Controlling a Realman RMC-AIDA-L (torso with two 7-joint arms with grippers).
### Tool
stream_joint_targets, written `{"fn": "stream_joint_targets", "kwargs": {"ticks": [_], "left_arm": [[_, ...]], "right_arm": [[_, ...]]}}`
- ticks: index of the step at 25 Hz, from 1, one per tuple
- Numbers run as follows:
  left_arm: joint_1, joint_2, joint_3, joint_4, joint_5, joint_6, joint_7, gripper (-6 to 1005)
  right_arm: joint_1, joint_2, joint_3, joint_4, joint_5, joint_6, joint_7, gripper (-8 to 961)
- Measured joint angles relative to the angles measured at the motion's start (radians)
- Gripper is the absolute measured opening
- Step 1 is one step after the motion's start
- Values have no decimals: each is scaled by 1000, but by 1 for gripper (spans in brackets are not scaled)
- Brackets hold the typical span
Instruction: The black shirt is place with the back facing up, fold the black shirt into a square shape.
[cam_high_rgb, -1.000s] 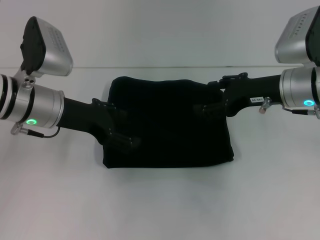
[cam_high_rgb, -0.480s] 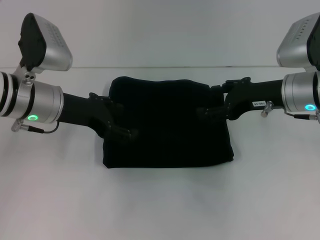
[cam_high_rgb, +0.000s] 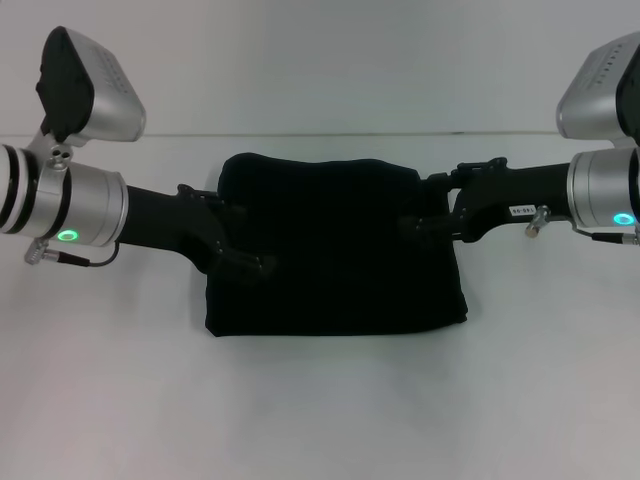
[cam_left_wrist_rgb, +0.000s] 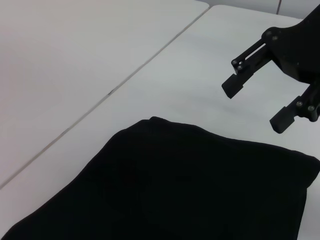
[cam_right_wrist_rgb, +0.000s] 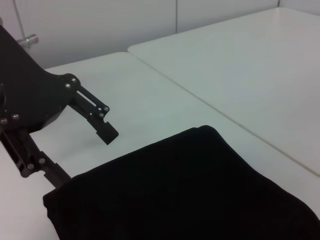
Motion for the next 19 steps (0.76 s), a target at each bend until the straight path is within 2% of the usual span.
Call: {"fn": "stream_joint_targets", "kwargs": {"ticks": [19], "left_arm": [[-1,-4,9,-3,0,-10,0,873]], "right_arm": [[-10,0,0,12,-1,14,-2,838]]}}
